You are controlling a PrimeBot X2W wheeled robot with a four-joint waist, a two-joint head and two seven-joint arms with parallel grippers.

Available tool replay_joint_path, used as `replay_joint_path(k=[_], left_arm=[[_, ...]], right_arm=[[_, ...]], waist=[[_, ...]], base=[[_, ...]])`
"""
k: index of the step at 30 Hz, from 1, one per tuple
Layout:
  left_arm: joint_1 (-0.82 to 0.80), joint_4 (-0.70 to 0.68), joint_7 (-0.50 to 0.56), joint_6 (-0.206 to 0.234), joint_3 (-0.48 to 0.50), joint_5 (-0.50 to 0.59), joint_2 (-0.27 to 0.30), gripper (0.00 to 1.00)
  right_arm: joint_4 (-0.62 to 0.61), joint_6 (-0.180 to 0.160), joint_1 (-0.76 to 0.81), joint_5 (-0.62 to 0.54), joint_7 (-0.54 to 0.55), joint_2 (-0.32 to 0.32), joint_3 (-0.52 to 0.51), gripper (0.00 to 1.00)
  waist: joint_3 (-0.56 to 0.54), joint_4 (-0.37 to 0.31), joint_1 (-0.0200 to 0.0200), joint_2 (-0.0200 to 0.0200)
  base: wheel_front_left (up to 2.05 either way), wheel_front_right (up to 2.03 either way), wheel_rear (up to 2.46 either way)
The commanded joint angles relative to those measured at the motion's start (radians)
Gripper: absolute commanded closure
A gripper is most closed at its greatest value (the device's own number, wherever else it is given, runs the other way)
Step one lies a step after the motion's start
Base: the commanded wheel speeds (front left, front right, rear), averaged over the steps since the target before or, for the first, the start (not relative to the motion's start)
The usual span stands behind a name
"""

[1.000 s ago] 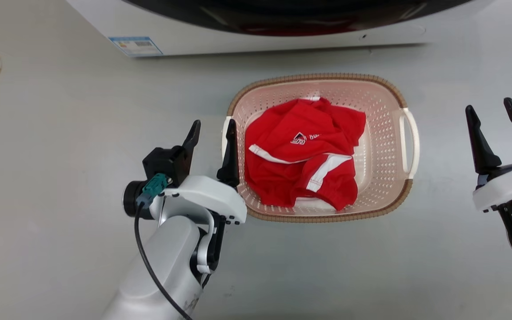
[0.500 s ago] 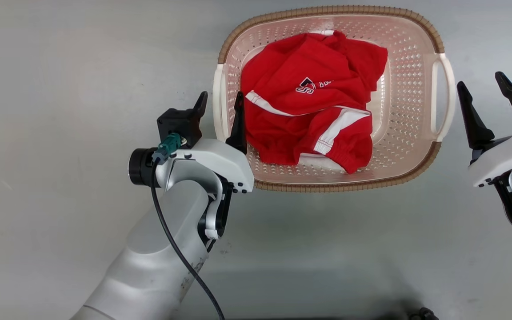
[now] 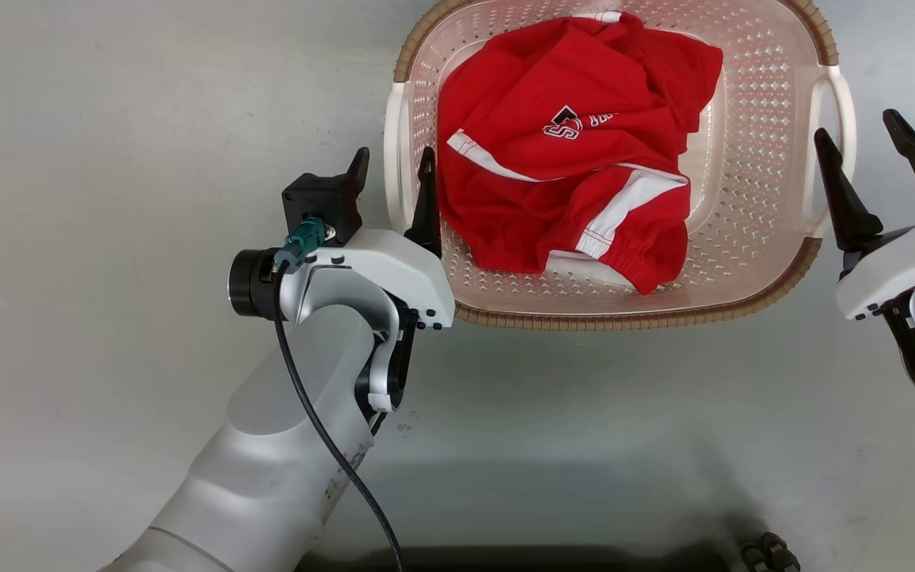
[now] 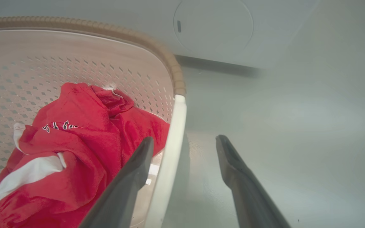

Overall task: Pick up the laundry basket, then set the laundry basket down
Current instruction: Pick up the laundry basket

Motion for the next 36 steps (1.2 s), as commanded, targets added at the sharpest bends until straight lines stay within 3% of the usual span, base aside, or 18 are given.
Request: replay_joint_path(k=[1,16,36], left_arm=[[-0.004,-0.012,-0.01,0.007,0.006,-0.014,0.015,0.0],[-0.053,0.046,-0.01,0.019,-0.082,-0.068,0.015,0.0],[-0.07,0.063,-0.01,0.035,-0.102,-0.092,0.015,0.0]], right_arm=[[-0.002,0.004,0.03,0.015,-0.013,-0.016,0.017,0.0],[0.041,0.004,-0.002,0.055,-0.013,-0.025,0.077,0.0],[0.051,0.004,-0.016,0.084,-0.013,-0.021,0.114,0.0]], waist=[[0.006,0.002,0.0,0.0],[0.042,0.005,0.0,0.0],[0.051,0.002,0.0,0.0]], base=[[0.0,0.0,0.0],[0.0,0.0,0.0],[0.0,0.0,0.0]])
